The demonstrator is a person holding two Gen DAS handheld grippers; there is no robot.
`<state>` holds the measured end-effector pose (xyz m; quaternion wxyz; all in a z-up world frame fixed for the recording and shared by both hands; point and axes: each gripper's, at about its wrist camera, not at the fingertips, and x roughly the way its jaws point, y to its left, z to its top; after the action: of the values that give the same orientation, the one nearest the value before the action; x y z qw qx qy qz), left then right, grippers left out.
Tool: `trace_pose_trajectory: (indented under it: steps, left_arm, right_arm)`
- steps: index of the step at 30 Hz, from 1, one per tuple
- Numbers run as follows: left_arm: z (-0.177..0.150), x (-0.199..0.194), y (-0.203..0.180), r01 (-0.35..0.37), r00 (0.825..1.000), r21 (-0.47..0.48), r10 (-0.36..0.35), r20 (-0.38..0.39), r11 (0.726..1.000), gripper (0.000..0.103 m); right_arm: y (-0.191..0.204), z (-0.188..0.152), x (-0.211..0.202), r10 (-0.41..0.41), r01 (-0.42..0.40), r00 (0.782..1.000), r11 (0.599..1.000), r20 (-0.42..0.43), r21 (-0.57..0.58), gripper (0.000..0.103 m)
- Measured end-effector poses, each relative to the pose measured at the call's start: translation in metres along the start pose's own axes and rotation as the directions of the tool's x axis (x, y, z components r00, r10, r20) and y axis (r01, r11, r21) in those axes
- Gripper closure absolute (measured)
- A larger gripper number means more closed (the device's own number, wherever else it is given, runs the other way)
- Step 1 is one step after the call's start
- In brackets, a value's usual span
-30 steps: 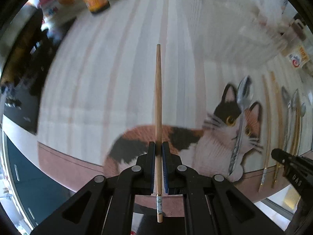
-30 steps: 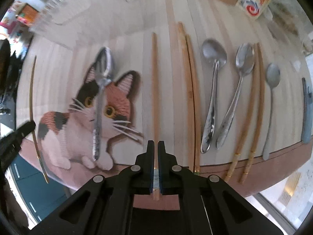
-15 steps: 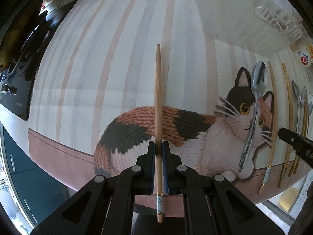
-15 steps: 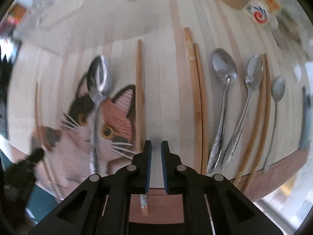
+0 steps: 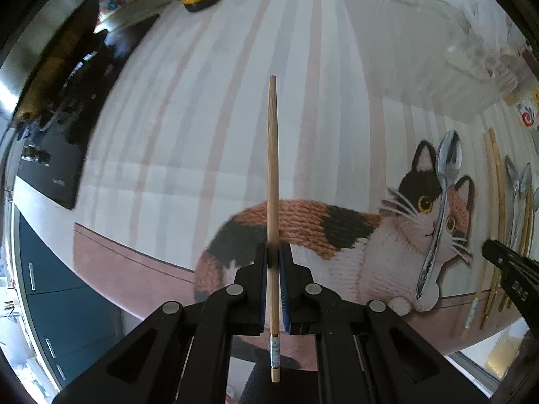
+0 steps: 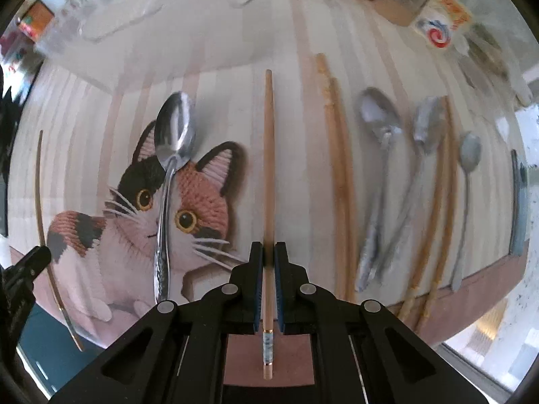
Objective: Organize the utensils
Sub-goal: 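Lift the held chopsticks off the cloth with both tools, then carry both chopsticks over the clear container and open both tools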
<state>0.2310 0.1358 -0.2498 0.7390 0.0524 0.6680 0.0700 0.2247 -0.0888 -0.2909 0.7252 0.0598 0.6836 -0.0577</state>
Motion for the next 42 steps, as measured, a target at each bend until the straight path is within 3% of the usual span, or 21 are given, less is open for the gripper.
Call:
trace_pose_trajectory:
  steps: [6, 11, 17, 19, 25, 29, 36, 39, 42]
  left_arm:
    - [0.007, -0.05, 0.009, 0.024, 0.996, -0.021, -0.022, 0.091, 0.999, 0.099]
    - [0.032, -0.113, 0.003, 0.095, 0.974, -0.018, -0.09, 0.206, 0.995, 0.099]
    - [0.096, -0.162, -0.018, 0.25, 0.933, 0.026, -0.248, 0.262, 0.968, 0.099]
    - [0.127, -0.165, -0.029, 0.277, 0.926, 0.038, -0.277, 0.257, 0.96, 0.099]
    - [0.205, -0.123, -0.065, 0.291, 0.943, 0.051, -0.295, 0.153, 0.955, 0.099]
    - [0.231, -0.083, -0.078, 0.299, 0.951, 0.04, -0.301, 0.072, 0.953, 0.099]
    - [0.24, -0.046, -0.09, 0.294, 0.956, 0.043, -0.293, -0.021, 0.955, 0.098]
    - [0.239, -0.048, -0.086, 0.283, 0.959, 0.041, -0.282, -0.013, 0.958, 0.094]
    - [0.234, -0.059, -0.085, 0.201, 0.978, 0.063, -0.203, 0.04, 0.978, 0.08]
  right_arm:
    - [-0.03, -0.008, -0.05, 0.078, -0.081, 0.993, 0.996, 0.089, 0.029, 0.096]
    - [-0.044, 0.005, -0.109, 0.159, -0.164, 0.971, 0.986, 0.177, 0.018, 0.096]
    - [-0.035, 0.08, -0.151, 0.265, -0.271, 0.928, 0.962, 0.263, -0.013, 0.096]
    - [-0.032, 0.115, -0.153, 0.301, -0.309, 0.913, 0.951, 0.274, -0.016, 0.096]
    - [-0.021, 0.205, -0.129, 0.349, -0.352, 0.911, 0.936, 0.218, -0.024, 0.096]
    - [-0.015, 0.241, -0.101, 0.35, -0.351, 0.92, 0.936, 0.178, -0.028, 0.096]
    - [-0.005, 0.261, -0.048, 0.355, -0.354, 0.932, 0.935, 0.074, -0.032, 0.096]
    - [0.0, 0.261, -0.036, 0.345, -0.344, 0.938, 0.938, 0.02, -0.048, 0.093]
    - [-0.003, 0.258, -0.036, 0.316, -0.314, 0.948, 0.948, 0.025, -0.06, 0.073]
